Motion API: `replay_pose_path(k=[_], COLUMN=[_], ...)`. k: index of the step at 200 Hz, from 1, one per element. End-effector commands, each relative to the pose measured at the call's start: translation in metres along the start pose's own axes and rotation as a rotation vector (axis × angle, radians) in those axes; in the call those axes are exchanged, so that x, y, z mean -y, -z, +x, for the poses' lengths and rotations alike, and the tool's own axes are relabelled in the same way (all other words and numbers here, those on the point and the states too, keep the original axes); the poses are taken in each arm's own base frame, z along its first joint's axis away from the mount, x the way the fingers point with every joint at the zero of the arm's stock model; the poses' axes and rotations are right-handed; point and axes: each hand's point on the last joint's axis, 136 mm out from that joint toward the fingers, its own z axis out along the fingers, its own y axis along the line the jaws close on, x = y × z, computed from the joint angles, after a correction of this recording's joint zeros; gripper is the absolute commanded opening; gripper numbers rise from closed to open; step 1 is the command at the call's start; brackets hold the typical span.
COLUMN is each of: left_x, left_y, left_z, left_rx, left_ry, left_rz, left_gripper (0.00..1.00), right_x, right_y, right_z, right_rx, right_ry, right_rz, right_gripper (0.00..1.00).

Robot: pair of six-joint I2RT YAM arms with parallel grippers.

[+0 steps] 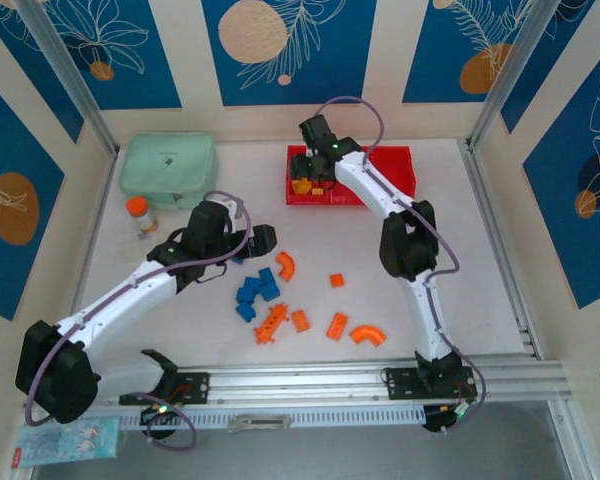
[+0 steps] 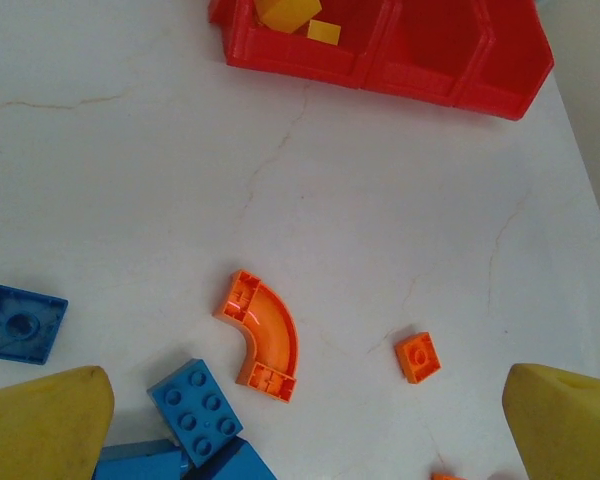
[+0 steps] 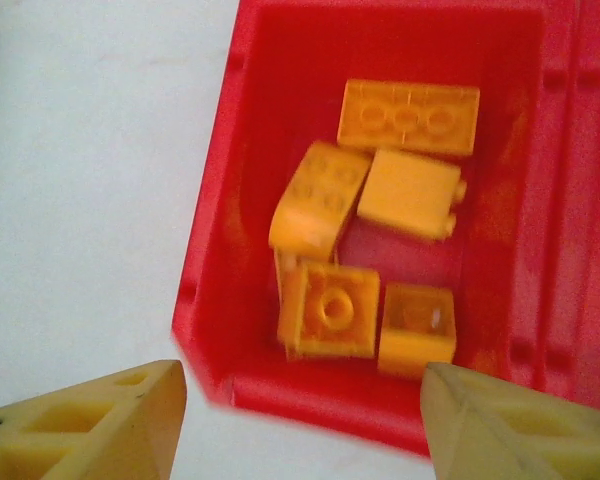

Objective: Sort the legos into containers by color
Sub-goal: Place the lego in the container, then pick up the lego from the center of the table.

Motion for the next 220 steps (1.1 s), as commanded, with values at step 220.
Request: replay_pose_path(k=[220], left_x=[0.030], left_y=[-0.007], left_z=[0.071], left_rx=[-0.063], left_ry=[0.016], left_rz=[0.094], left_gripper=[0.99], right_x=[0.058], right_y=[0.066], right_z=[0.271], right_rx=[-0.400], right_ry=[-0.013], right_rz=[0.093], right_gripper=[0.67])
